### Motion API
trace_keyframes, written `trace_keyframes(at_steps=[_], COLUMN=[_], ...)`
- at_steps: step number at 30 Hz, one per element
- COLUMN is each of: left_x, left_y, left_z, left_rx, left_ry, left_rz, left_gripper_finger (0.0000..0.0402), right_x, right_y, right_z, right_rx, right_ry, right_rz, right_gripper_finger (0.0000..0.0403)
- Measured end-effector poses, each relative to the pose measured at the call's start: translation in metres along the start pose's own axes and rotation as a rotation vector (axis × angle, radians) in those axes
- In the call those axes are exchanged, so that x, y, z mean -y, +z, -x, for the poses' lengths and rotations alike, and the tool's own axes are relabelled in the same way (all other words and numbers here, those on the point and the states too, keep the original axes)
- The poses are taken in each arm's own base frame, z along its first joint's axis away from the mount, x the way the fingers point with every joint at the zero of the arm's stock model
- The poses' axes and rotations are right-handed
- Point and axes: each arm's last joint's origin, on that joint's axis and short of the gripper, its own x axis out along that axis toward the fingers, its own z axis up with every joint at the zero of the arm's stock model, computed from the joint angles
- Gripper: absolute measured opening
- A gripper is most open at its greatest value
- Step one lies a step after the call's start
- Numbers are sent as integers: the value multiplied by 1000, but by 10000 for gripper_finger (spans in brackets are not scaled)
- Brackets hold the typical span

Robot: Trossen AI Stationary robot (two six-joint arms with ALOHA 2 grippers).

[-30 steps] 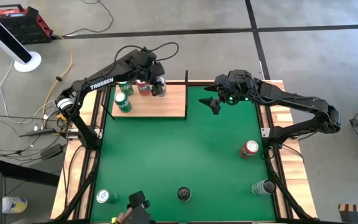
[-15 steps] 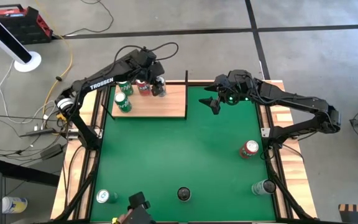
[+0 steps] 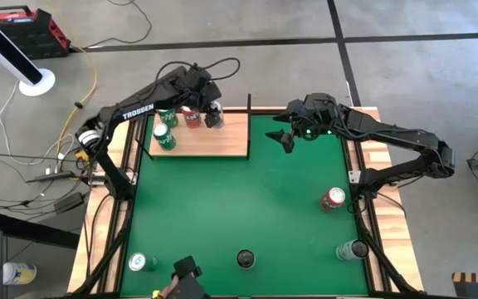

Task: Place canned beverage on shelf
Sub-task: Put the top blue soda can on the shelf, then put the left white and blue soda can on the shelf

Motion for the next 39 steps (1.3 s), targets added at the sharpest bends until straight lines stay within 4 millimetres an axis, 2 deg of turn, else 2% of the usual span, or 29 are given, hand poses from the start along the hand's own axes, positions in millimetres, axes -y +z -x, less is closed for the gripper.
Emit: trace_keyframes(at_steps=[5,23,33,39], left_x=[1,3,3,4], left_y=[-4,-6,-2,0], left_z=[0,2,39,70], left_rx=[-34,-58,-27,20], left_ry=[-10,-21,-8,-15], left_rz=[-16,-57,-123,-120], left_gripper_finger=[284,284,284,284], right_x=[0,-1,-19,-48], right_y=[0,0,-2,-1], right_z=[0,0,0,2], right_rx=[0,-4,-5,54], right_ry=[0,10,96,216], right_rz=[0,-2,27,78], right_gripper_finger=[372,372,372,372])
